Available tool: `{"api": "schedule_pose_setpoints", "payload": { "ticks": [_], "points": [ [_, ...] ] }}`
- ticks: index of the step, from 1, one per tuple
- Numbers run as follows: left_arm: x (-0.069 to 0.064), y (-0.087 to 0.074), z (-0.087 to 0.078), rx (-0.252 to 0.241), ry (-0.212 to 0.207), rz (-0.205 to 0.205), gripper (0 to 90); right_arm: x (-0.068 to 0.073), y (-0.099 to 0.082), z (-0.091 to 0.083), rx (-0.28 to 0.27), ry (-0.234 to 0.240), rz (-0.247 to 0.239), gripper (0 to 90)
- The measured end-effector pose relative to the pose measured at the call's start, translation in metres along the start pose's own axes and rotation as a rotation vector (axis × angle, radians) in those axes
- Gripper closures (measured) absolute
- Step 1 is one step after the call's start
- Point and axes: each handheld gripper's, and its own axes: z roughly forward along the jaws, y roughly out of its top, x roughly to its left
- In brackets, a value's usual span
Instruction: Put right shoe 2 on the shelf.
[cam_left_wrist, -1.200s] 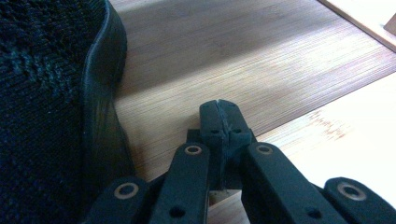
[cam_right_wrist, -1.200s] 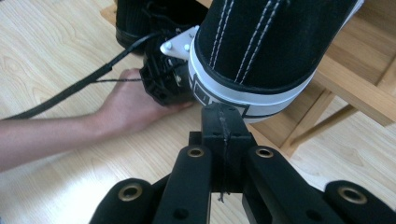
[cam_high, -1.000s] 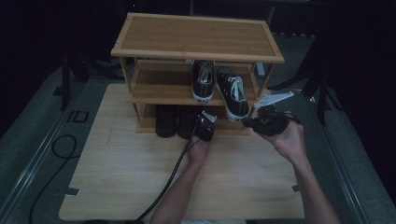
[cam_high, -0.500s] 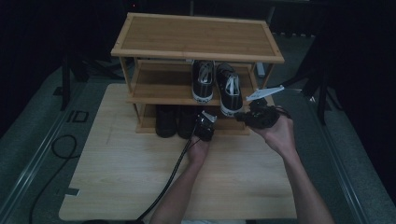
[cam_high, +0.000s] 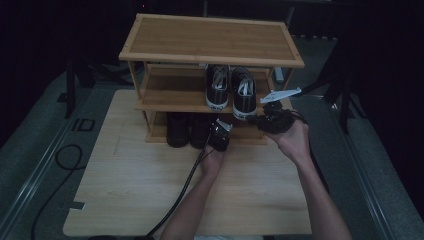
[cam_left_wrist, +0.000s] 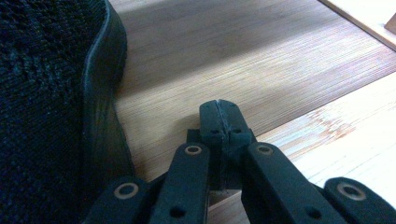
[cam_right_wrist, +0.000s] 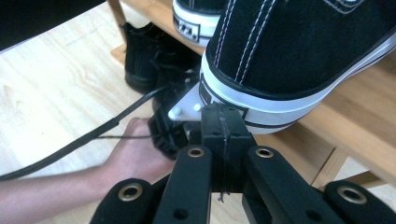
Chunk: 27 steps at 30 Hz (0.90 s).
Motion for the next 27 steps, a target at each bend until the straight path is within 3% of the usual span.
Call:
{"api": "schedule_pose_setpoints", "payload": {
  "ticks": [11,21,27],
  "points": [
    [0.0006,-0.0001,-0.0002,0.002,-0.004,-0.001,90.0,0.0035,0.0051,0.0075,-0.024,0.008,-0.014,90.0],
    [0.0005,-0.0001,-0.0001,0.001,-0.003,-0.003,90.0,-0.0022,-0.0012,0.0034,0.000,-0.031,-0.019,90.0],
    [0.0003,-0.0001,-0.0001,0.000,-0.001,-0.002,90.0,0.0018,0.0017,0.0104,0.000,-0.026,-0.021,90.0]
  ]
}}
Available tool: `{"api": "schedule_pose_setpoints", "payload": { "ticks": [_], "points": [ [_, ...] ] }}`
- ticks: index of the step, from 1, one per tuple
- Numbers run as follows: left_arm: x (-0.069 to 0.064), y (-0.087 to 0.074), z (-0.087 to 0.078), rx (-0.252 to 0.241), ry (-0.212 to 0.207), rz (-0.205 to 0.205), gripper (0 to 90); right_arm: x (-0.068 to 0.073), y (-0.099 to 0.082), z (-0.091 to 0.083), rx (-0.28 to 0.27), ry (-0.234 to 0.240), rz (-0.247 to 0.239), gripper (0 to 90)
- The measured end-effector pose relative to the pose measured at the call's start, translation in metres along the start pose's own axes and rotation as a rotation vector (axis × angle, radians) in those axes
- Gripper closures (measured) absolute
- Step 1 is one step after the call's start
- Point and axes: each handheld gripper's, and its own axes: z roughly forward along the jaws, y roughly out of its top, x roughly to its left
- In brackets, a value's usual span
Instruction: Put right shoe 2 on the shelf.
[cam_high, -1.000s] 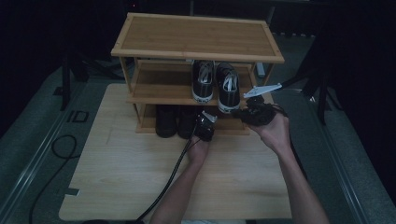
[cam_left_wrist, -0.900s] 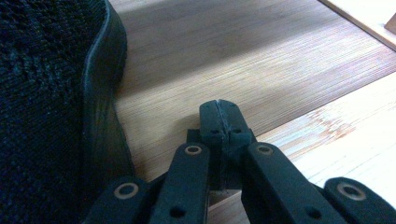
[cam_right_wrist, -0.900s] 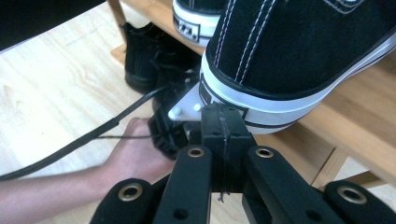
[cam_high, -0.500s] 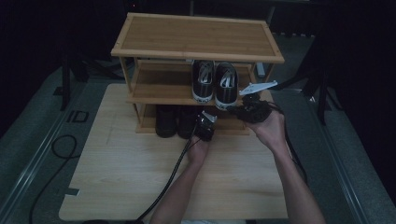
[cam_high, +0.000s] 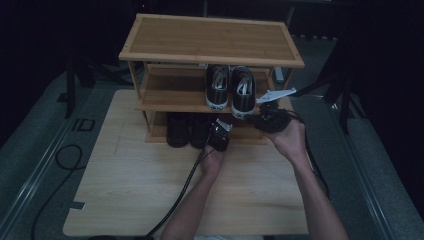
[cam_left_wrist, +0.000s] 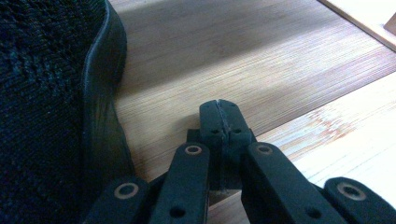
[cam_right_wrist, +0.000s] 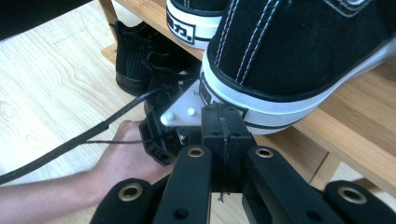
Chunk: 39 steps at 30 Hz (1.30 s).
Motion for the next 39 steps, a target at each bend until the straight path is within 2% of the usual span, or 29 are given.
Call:
{"api": "schedule_pose_setpoints", "payload": {
  "ticks": [5,12,17,24,34,37,39],
  "points": [
    [0.000,0.000,0.000,0.002,-0.003,0.001,90.0,0.002,0.005,0.011,-0.004,-0.009,0.000,90.0],
    [0.000,0.000,0.000,0.006,0.001,0.006,90.0,-0.005,0.005,0.010,-0.008,-0.026,0.017,90.0],
    [0.000,0.000,0.000,0.002,0.000,-0.001,90.0,-0.009,0.006,0.014,-0.008,-0.011,0.026,90.0],
    [0.000,0.000,0.000,-0.001,-0.004,-0.005,90.0,-0.011,0.007,0.019,0.000,-0.025,0.033,90.0],
    [0.000,0.000,0.000,0.001,0.001,-0.001,90.0,-0.010,0.011,0.026,0.003,-0.009,0.030,90.0],
    [0.000,0.000,0.000,0.001,0.000,-0.002,90.0,-0.010,0.013,0.030,0.011,-0.031,0.021,90.0],
    [0.000,0.000,0.000,0.002,0.000,-0.002,90.0,-0.011,0.014,0.031,0.013,-0.026,0.029,90.0]
  ]
}}
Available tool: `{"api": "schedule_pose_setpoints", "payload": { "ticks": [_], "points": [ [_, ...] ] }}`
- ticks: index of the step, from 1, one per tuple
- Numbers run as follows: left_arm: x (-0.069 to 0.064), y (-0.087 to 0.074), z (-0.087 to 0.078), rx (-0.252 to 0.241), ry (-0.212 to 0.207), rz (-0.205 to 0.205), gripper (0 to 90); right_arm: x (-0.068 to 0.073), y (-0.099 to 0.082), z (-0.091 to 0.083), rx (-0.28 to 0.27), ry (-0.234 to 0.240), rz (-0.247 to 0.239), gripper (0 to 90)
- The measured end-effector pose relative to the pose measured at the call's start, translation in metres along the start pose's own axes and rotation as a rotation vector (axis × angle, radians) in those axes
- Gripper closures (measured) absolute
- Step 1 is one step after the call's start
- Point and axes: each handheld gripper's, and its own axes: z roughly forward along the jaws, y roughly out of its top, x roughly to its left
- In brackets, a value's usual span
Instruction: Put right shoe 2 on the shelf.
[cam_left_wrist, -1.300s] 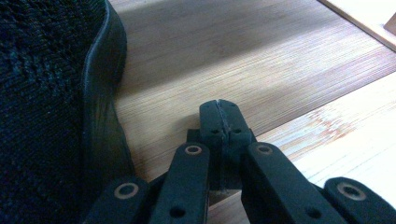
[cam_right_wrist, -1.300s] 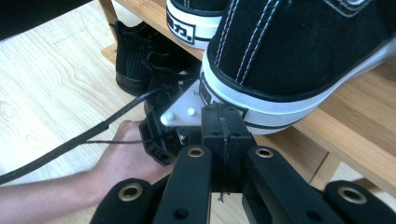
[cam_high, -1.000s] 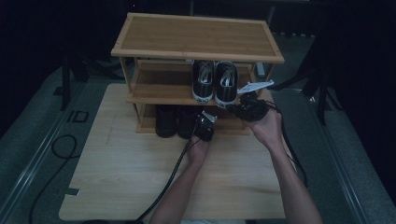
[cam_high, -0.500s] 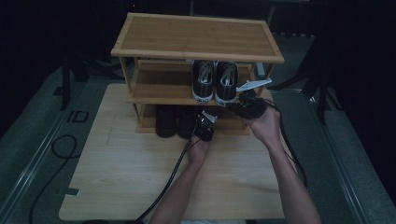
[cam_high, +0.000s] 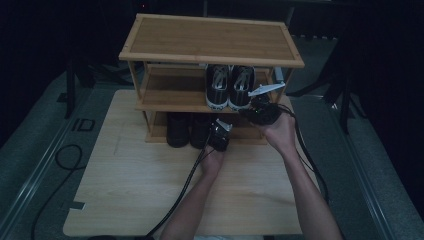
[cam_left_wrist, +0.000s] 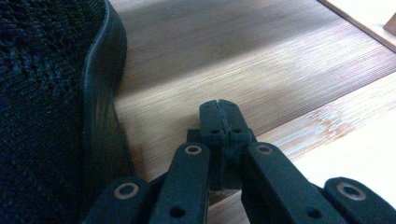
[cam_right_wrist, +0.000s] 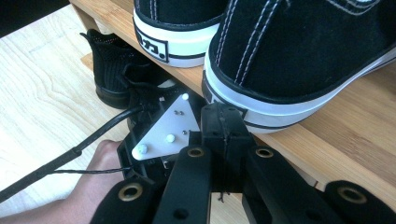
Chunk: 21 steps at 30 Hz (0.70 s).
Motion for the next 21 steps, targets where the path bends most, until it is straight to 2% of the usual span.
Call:
{"api": "schedule_pose_setpoints", "payload": {
  "ticks": [6,9,16,21],
  "points": [
    [0.0000,0.0000,0.0000,0.000,0.001,0.001,90.0,-0.0013,0.0008,0.0011,0.003,0.011,0.003,90.0],
    [0.0000,0.0000,-0.0001,0.001,0.001,0.001,90.0,-0.0019,0.0008,0.0038,0.009,-0.005,-0.001,90.0],
    [0.0000,0.0000,-0.0001,0.001,0.000,0.000,90.0,-0.0022,0.0005,0.0041,0.004,0.002,0.001,90.0],
    [0.0001,0.0000,0.0000,0.000,0.000,-0.001,90.0,-0.0010,-0.0013,-0.0012,-0.005,0.015,-0.008,90.0]
  ]
}}
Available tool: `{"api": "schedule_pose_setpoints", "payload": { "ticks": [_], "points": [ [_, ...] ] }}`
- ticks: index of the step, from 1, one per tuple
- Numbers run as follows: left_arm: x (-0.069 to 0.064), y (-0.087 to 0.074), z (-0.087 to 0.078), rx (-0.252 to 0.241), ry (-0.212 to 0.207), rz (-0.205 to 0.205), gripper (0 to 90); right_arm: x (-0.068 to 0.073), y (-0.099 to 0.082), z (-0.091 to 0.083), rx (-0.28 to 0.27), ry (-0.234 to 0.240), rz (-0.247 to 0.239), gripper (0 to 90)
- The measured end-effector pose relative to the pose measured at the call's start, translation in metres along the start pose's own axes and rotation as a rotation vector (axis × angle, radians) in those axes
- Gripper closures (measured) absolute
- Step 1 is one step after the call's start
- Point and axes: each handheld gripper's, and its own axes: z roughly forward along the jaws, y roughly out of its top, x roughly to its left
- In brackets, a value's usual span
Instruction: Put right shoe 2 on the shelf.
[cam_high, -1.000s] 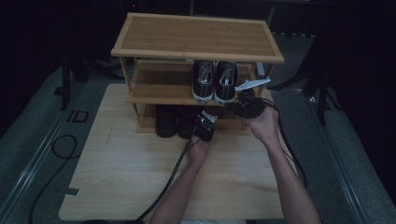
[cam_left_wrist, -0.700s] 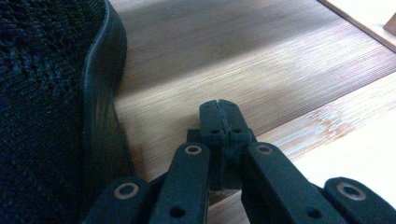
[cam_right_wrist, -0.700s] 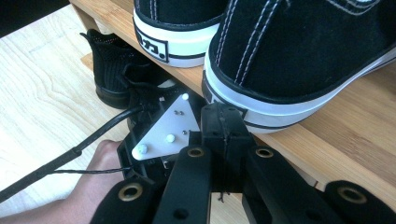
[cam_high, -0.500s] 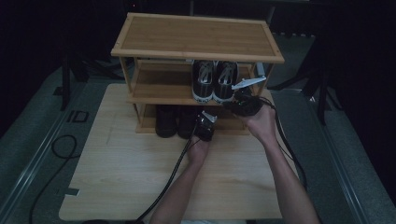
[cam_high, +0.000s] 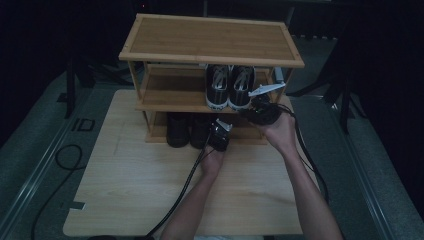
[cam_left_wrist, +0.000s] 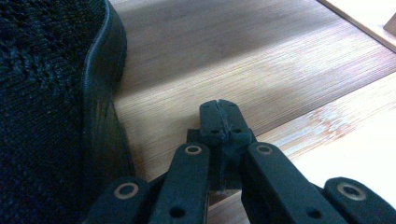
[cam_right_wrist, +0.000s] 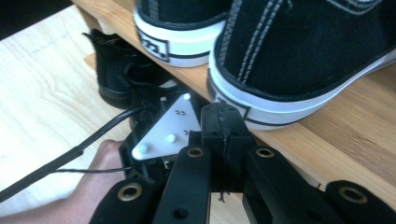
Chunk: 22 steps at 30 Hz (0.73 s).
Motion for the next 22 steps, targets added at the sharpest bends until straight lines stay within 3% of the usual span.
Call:
{"api": "schedule_pose_setpoints", "payload": {
  "ticks": [13,18,22],
  "points": [
    [-0.001,0.000,0.000,-0.002,0.003,0.003,90.0,0.008,-0.020,-0.019,0.051,-0.013,-0.031,81.4],
    [-0.001,0.000,0.000,-0.002,0.002,0.003,90.0,0.010,-0.035,-0.015,0.098,-0.043,-0.025,78.6],
    [-0.002,0.000,0.000,-0.004,-0.001,-0.008,90.0,0.007,-0.047,-0.009,0.117,-0.040,-0.007,77.4]
  ]
}}
